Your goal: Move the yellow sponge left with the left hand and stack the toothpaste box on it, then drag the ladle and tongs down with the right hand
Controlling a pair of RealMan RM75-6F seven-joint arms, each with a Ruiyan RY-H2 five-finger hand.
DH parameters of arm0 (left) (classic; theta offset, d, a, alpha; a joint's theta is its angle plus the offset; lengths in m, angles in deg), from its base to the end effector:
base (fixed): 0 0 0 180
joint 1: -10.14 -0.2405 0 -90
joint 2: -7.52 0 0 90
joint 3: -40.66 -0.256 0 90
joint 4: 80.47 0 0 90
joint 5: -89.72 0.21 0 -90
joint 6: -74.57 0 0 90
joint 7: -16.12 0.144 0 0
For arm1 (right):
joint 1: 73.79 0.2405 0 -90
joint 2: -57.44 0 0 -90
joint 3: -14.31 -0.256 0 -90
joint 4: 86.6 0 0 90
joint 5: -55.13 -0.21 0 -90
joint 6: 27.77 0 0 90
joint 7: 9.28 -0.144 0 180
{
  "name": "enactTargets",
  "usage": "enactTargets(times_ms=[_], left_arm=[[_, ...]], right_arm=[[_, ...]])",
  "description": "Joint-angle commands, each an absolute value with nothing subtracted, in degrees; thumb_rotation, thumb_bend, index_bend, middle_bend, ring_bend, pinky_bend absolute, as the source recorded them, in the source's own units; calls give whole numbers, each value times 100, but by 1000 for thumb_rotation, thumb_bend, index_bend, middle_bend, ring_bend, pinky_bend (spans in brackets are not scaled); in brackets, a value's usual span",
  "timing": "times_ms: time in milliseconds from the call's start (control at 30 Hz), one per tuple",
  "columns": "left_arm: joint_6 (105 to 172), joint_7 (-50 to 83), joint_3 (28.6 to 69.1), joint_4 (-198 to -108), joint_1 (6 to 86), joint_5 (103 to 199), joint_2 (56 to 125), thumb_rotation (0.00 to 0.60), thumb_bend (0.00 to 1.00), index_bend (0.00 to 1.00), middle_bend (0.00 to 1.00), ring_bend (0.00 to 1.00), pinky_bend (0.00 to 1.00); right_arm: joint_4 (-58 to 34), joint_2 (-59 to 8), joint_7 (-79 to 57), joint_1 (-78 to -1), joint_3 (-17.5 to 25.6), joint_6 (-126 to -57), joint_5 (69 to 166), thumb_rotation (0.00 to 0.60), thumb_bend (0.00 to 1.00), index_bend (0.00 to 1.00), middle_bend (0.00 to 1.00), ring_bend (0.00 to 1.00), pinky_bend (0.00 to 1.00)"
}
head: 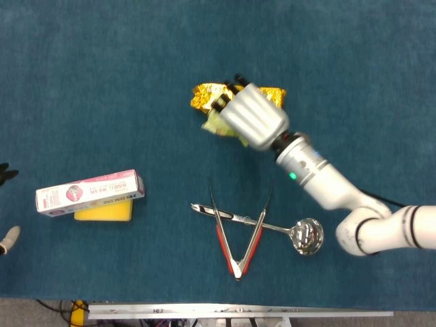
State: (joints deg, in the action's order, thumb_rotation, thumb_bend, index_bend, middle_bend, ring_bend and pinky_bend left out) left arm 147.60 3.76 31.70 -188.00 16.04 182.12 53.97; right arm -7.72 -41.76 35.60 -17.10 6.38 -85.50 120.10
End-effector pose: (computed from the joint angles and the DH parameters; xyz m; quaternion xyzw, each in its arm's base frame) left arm -0.2919 0.1295 0.1744 -0.6363 -0.5365 -0.3101 0.4595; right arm -0.0513 -0.3452 -0.0678 0.8325 -0.1156 0.3412 0.4208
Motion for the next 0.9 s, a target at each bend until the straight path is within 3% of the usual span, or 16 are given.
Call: enactTargets(times_ms=[33, 400, 667, 900], left_arm=[[14734, 393, 3175, -18811, 1620, 18211, 5407, 591, 342, 106, 63, 51, 188], [14657, 486, 3195, -18865, 1666, 18167, 5453, 591, 342, 106, 63, 51, 188], [14653, 508, 3205, -18878, 1672, 18140, 5443, 593, 342, 106, 64, 51, 188], [14621, 526, 3253, -18890, 1724, 18109, 5458, 593, 342, 106, 63, 51, 188]], right_arm=[[-787, -4003, 3533, -1825, 557, -8589, 11877, 600, 0, 389, 534, 271, 276], [-1131, -4013, 3986, -1865, 564, -8351, 11297, 600, 0, 380, 457, 267, 279], [-828, -3835, 4230, -1825, 535, -8215, 10906, 600, 0, 10, 244, 141, 267], [-332, -3415, 3944, -2005, 542, -8437, 11046, 600, 0, 0, 141, 94, 247]])
